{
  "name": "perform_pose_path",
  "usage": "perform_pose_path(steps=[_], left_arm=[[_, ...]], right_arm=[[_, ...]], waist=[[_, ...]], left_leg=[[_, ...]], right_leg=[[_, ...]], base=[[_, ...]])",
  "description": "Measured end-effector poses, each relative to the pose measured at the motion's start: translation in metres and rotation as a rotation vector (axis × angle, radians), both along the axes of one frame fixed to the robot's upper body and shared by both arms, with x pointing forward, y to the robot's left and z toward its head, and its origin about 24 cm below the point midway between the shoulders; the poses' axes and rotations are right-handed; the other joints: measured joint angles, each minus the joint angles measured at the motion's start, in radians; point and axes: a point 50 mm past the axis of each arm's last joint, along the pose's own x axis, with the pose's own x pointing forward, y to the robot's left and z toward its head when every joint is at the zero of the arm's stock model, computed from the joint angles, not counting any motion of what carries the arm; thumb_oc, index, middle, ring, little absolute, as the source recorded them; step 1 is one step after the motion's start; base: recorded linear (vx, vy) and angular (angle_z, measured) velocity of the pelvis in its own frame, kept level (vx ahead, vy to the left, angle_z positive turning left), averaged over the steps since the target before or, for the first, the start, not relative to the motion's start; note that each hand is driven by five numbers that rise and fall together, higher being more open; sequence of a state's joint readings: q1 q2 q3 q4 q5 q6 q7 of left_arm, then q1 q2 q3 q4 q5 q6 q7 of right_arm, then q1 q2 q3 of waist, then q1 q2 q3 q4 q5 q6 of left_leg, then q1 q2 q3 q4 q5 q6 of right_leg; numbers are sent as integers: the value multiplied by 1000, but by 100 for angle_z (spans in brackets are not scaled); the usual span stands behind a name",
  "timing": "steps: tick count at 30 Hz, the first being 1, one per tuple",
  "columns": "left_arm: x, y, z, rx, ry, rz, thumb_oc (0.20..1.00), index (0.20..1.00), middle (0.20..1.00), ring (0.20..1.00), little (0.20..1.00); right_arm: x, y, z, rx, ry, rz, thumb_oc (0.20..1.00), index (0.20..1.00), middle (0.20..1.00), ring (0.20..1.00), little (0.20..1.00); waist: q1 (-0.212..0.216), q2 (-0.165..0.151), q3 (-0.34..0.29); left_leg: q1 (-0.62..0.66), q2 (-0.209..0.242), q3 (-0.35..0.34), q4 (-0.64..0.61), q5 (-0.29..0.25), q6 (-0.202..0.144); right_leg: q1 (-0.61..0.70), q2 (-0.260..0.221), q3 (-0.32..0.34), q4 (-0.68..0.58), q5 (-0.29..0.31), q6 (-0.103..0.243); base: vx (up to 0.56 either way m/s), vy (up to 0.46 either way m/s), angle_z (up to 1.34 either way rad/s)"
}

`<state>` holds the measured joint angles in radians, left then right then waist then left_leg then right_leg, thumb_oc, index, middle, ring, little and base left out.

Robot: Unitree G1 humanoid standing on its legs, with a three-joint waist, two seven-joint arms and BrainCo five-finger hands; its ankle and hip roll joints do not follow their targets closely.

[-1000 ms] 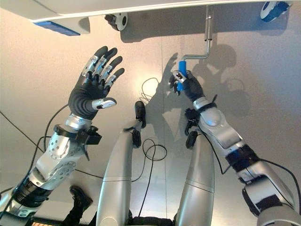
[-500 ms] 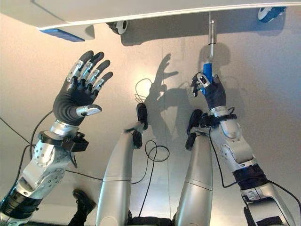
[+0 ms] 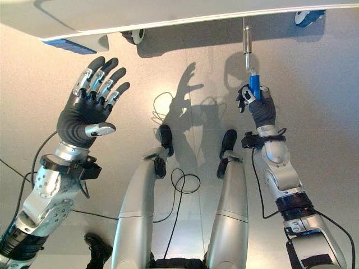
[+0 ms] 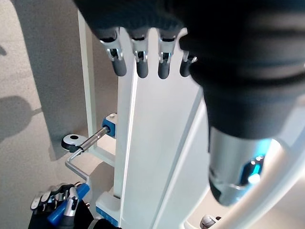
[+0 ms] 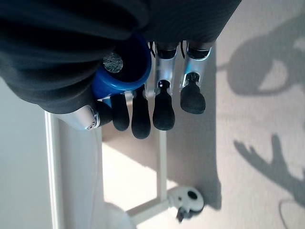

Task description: Raise the hospital bed

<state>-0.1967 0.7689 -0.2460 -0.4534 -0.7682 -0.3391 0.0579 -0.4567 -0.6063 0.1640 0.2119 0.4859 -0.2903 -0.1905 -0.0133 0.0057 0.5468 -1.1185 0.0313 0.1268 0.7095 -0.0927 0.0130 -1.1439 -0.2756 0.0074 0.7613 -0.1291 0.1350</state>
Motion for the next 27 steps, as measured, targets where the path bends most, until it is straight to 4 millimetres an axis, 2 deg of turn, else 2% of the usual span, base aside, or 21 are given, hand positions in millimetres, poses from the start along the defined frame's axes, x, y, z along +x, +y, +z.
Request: perform_pose_path(steps=[3, 9, 14, 19, 20, 21, 27], left_arm=[[0, 0, 0, 1, 1, -2, 1000, 1000, 1000, 1000, 1000], [0, -2, -2, 16, 9, -11, 1000, 1000, 1000, 1000, 1000], [0, -5, -1, 63, 9, -28, 1000, 1000, 1000, 1000, 1000], [3, -11, 11, 152, -42, -56, 1000, 1000, 1000, 1000, 1000], [3, -12, 14, 178, -58, -65, 1000, 1000, 1000, 1000, 1000], [4, -12, 18, 184, -73, -69, 1000, 1000, 1000, 1000, 1000], [20, -7, 15, 288, -58, -35, 1000, 1000, 1000, 1000, 1000]], right_arm=[[6, -9, 1, -27, -9, -72, 200, 200, 200, 200, 200], [23, -48, 7, -135, 41, -279, 200, 200, 200, 200, 200], [27, -53, 10, -180, 65, -315, 200, 200, 200, 200, 200], [32, -53, 10, -255, 102, -302, 200, 200, 200, 200, 200], [33, -54, 11, -271, 110, -298, 514, 514, 514, 514, 514], [33, -53, 12, -273, 113, -286, 1000, 1000, 1000, 1000, 1000], [35, -54, -8, -290, 243, -208, 1000, 1000, 1000, 1000, 1000]], waist=[[0, -6, -1], [1, -7, -1], [1, -7, -1], [3, -7, -1], [2, -6, -1], [1, -6, -1], [6, -1, -1]], left_leg=[[0, 0, 1, -3, 0, 1], [-11, 1, 5, -3, 0, 6], [-15, 0, 7, -4, 3, 8], [-9, 1, 9, -4, 3, 8], [-8, 1, 11, -3, 3, 8], [-6, 2, 13, -4, 3, 8], [49, 3, 23, -34, 9, 2]], right_leg=[[0, 1, 4, -3, 1, -3], [-9, 4, 10, -16, 19, -2], [-13, 3, 11, -19, 21, -1], [-12, 4, 11, -16, 21, -1], [-12, 4, 11, -14, 21, -1], [-11, 3, 12, -14, 22, -2], [28, 3, 15, -25, 20, -6]], base=[[0, -7, -2], [2, -6, -4], [0, 0, 0], [0, 0, 0], [0, 0, 0], [0, 0, 0], [-12, 1, 0]])
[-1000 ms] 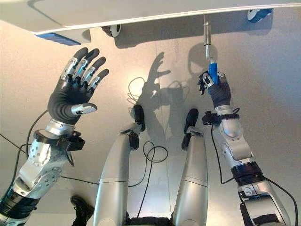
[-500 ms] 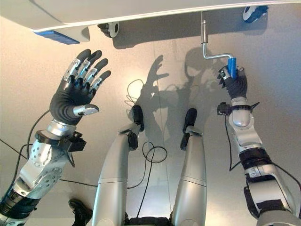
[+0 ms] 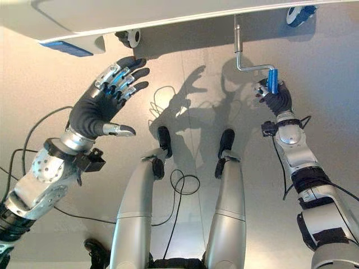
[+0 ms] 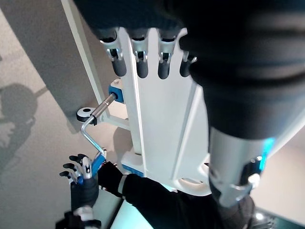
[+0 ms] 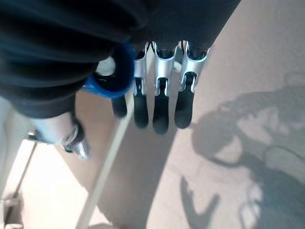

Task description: Raise the hospital bed

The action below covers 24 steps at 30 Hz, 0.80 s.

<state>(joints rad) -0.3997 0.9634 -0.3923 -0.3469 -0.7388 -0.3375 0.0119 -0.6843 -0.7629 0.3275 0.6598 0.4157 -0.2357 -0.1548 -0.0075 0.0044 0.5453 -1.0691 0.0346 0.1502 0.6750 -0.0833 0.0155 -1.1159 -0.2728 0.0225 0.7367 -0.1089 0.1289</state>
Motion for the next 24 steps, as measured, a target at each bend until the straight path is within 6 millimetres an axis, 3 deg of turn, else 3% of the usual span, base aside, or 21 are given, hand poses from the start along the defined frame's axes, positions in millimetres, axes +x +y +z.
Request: perform_pose_path(steps=[3, 8, 11, 12, 15, 17, 20, 24], left_arm=[[5, 5, -6, 34, 18, 25, 1000, 1000, 1000, 1000, 1000], [23, 18, -36, 90, 129, 116, 1000, 1000, 1000, 1000, 1000], [36, 25, -68, 36, 239, 188, 1000, 1000, 1000, 1000, 1000], [44, 29, -92, 54, 317, 248, 1000, 1000, 1000, 1000, 1000], [48, 37, -131, 101, 438, 336, 1000, 1000, 1000, 1000, 1000], [48, 38, -170, 131, 559, 414, 1000, 1000, 1000, 1000, 1000], [30, 35, -233, 162, 778, 498, 1000, 1000, 1000, 1000, 1000], [5, 38, -273, 197, 926, 572, 1000, 1000, 1000, 1000, 1000]], right_arm=[[-6, -9, -23, 7, 94, -20, 1000, 1000, 1000, 1000, 1000], [-16, -9, -72, 64, 244, -51, 1000, 1000, 1000, 1000, 1000], [-25, -3, -103, 96, 335, -68, 1000, 1000, 1000, 1000, 1000], [-28, 0, -118, 117, 385, -81, 1000, 1000, 1000, 1000, 1000], [-34, 2, -136, 116, 450, -103, 1000, 1000, 1000, 1000, 1000], [-44, -1, -159, 133, 545, -160, 1000, 1000, 1000, 1000, 1000], [-70, 3, -199, 192, 690, -222, 1000, 1000, 1000, 1000, 1000], [-104, -3, -228, 240, 791, -296, 1000, 1000, 1000, 1000, 1000]], waist=[[2, 3, 0], [0, 7, -1], [-3, 15, -1], [-4, 16, -2], [-5, 23, -4], [0, 24, 0], [-1, 23, -1], [-3, 26, -6]], left_leg=[[42, -1, 5, -23, 5, -2], [140, 2, 8, -69, 12, -12], [214, 3, 9, -101, 14, -16], [253, 3, 10, -121, 16, -19], [291, 5, 7, -171, 34, -23], [337, 7, 3, -195, 48, -26], [476, 9, -4, -250, 52, -33], [661, 4, -24, -382, 91, -47]], right_leg=[[34, 0, -1, -13, 0, -1], [125, 5, -6, -47, 2, 1], [194, 7, -11, -73, 2, 0], [231, 8, -14, -88, 3, 0], [274, 11, -33, -129, 11, -11], [322, 15, -44, -150, 24, -9], [471, 20, -66, -216, 26, -9], [661, 25, -109, -320, 40, -15]], base=[[-12, 1, 0], [-10, -7, -2], [-24, -8, -1], [0, 0, 0], [-55, -28, 3], [10, -39, 4], [13, -42, 2], [61, -87, 14]])
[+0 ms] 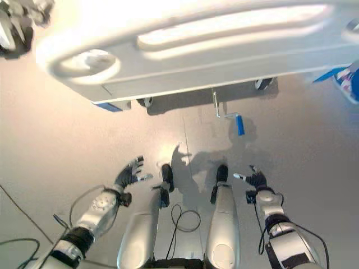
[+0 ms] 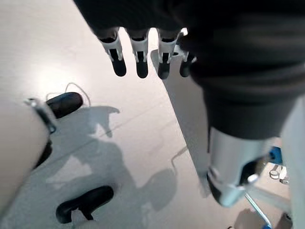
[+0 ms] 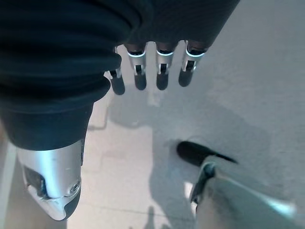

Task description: Raise the hospital bed

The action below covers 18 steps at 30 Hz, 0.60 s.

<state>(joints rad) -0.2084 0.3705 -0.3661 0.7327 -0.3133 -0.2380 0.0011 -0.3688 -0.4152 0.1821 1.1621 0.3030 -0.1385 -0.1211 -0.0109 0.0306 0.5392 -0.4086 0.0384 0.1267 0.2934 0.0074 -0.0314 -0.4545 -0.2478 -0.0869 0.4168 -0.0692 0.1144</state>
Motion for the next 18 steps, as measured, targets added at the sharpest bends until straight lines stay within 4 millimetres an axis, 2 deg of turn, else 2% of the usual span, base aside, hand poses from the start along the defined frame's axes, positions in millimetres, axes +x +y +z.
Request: perform_pose_path(steps=[2, 3, 4, 6, 7, 10, 13, 18], left_arm=[[-18, 8, -24, 33, 103, 70, 1000, 1000, 1000, 1000, 1000], [-28, 10, -33, 59, 146, 67, 1000, 1000, 1000, 1000, 1000], [-51, 14, -49, 106, 227, 62, 1000, 1000, 1000, 1000, 1000], [-80, 20, -67, 133, 325, 87, 1000, 1000, 1000, 1000, 1000], [-102, 25, -80, 139, 413, 139, 1000, 1000, 1000, 1000, 1000], [-136, 34, -95, 169, 530, 192, 1000, 1000, 1000, 1000, 1000], [-153, 37, -99, 173, 573, 229, 1000, 1000, 1000, 1000, 1000], [-156, 32, -101, 164, 583, 236, 1000, 1000, 1000, 1000, 1000]], right_arm=[[-24, 2, -19, 29, 68, -38, 1000, 1000, 1000, 1000, 1000], [-35, 4, -27, 32, 97, -38, 1000, 1000, 1000, 1000, 1000], [-58, 6, -40, 37, 153, -40, 1000, 1000, 1000, 1000, 1000], [-79, 7, -51, 34, 214, -39, 1000, 1000, 1000, 1000, 1000], [-97, 9, -60, 34, 264, -38, 1000, 1000, 1000, 1000, 1000], [-132, 14, -75, 46, 373, -36, 1000, 1000, 1000, 1000, 1000], [-149, 13, -81, 43, 442, -47, 1000, 1000, 1000, 1000, 1000], [-160, 17, -85, 48, 477, -37, 1000, 1000, 1000, 1000, 1000]], waist=[[-1, 4, -4], [0, 3, -30], [2, 5, -97], [2, 13, -169], [-2, 23, -212], [1, 23, -331], [1, 18, -399], [1, -2, -473]], left_leg=[[142, 2, -21, -100, 36, -9], [166, 4, -26, -121, 37, -14], [207, 7, -29, -171, 47, -16], [245, 10, -32, -216, 61, -23], [296, 12, -41, -262, 73, -27], [353, 21, -47, -322, 78, -32], [400, 26, -51, -356, 89, -36], [438, 30, -51, -380, 84, -41]], right_leg=[[147, 11, -39, -83, 19, 3], [170, 14, -49, -99, 16, 3], [211, 17, -71, -133, 15, 1], [249, 21, -92, -169, 22, 2], [309, 29, -110, -218, 34, 9], [378, 47, -132, -285, 38, 10], [446, 62, -151, -351, 63, 9], [490, 71, -154, -392, 63, 15]], base=[[121, -76, 23], [129, -76, 17], [118, -79, 9], [118, -84, 10], [115, -91, 14], [118, -76, 11], [63, -48, 7], [12, -8, 1]])
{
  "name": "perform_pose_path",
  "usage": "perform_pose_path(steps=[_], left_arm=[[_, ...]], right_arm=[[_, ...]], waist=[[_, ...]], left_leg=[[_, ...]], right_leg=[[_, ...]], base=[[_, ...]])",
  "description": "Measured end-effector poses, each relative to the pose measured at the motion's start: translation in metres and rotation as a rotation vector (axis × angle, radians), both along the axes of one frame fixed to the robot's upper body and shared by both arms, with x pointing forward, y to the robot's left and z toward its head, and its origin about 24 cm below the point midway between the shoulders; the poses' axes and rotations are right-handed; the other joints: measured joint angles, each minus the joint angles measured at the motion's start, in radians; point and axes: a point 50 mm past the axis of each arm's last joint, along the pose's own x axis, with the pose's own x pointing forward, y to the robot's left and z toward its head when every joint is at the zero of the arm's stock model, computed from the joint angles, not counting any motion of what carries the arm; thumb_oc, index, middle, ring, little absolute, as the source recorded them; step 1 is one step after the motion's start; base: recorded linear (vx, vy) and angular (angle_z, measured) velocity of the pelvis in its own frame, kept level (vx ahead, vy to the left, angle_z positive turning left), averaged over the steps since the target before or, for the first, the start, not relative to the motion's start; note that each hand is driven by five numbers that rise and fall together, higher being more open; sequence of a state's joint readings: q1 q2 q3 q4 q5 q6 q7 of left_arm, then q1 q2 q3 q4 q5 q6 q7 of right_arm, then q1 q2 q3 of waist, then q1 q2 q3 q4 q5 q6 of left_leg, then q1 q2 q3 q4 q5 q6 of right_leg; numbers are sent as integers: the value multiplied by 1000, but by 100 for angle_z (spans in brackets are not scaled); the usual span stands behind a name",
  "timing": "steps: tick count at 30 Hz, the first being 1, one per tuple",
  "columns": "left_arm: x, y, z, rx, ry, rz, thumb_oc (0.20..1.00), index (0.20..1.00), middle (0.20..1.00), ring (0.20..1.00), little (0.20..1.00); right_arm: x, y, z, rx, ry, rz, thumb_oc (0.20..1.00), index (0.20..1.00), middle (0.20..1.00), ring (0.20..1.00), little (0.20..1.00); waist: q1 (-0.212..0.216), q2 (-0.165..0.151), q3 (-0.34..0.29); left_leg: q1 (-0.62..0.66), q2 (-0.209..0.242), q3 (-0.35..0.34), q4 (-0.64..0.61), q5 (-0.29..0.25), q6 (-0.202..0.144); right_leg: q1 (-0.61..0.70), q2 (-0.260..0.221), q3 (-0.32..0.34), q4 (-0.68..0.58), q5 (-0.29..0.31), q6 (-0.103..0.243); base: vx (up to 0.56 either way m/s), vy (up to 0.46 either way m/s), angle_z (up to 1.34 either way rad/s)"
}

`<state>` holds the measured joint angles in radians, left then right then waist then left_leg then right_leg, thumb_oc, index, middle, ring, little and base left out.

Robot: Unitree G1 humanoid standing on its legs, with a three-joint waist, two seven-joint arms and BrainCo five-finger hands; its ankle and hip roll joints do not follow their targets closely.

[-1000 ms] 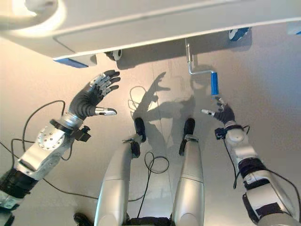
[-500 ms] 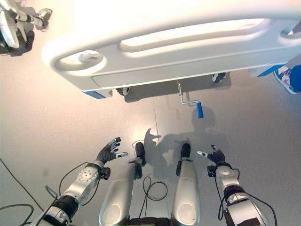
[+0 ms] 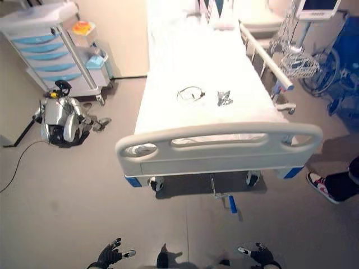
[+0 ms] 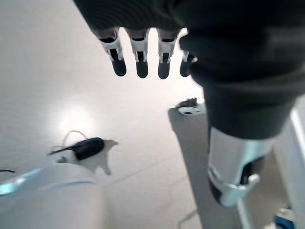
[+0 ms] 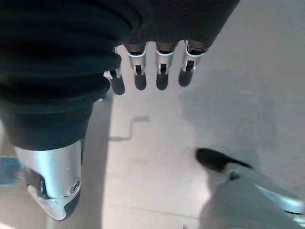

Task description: Raise the hospital bed

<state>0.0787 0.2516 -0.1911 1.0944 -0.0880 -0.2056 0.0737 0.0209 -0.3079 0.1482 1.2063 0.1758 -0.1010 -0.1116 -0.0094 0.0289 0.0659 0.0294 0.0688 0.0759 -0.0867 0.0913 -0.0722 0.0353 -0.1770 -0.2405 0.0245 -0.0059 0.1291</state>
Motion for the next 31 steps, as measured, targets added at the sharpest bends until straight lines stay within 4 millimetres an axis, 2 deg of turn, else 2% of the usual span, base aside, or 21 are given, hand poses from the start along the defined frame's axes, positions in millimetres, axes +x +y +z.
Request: perform_pose_path(steps=[8, 16, 31], left_arm=[[-3, 4, -1, 35, 8, 59, 1000, 1000, 1000, 1000, 1000], [-14, -4, -7, 16, 58, 90, 1000, 1000, 1000, 1000, 1000], [-14, -9, -8, 14, 68, 44, 1000, 1000, 1000, 1000, 1000]], right_arm=[[-9, 19, -7, 52, 20, -20, 1000, 1000, 1000, 1000, 1000], [-9, 19, -8, 57, 19, -28, 1000, 1000, 1000, 1000, 1000], [-9, 21, -8, 71, 16, -31, 1000, 1000, 1000, 1000, 1000]], waist=[[-1, 1, -19], [1, 7, -34], [3, 6, -53]], left_leg=[[36, -2, 1, -3, -10, 2], [64, -2, 3, -6, -19, -2], [70, -1, -10, -6, -20, -8]], right_leg=[[48, 1, -1, -31, 8, 2], [91, 5, 1, -65, 14, -3], [134, 15, -17, -115, 38, -2]], base=[[16, 0, 0], [12, -1, 0], [4, 1, 2]])
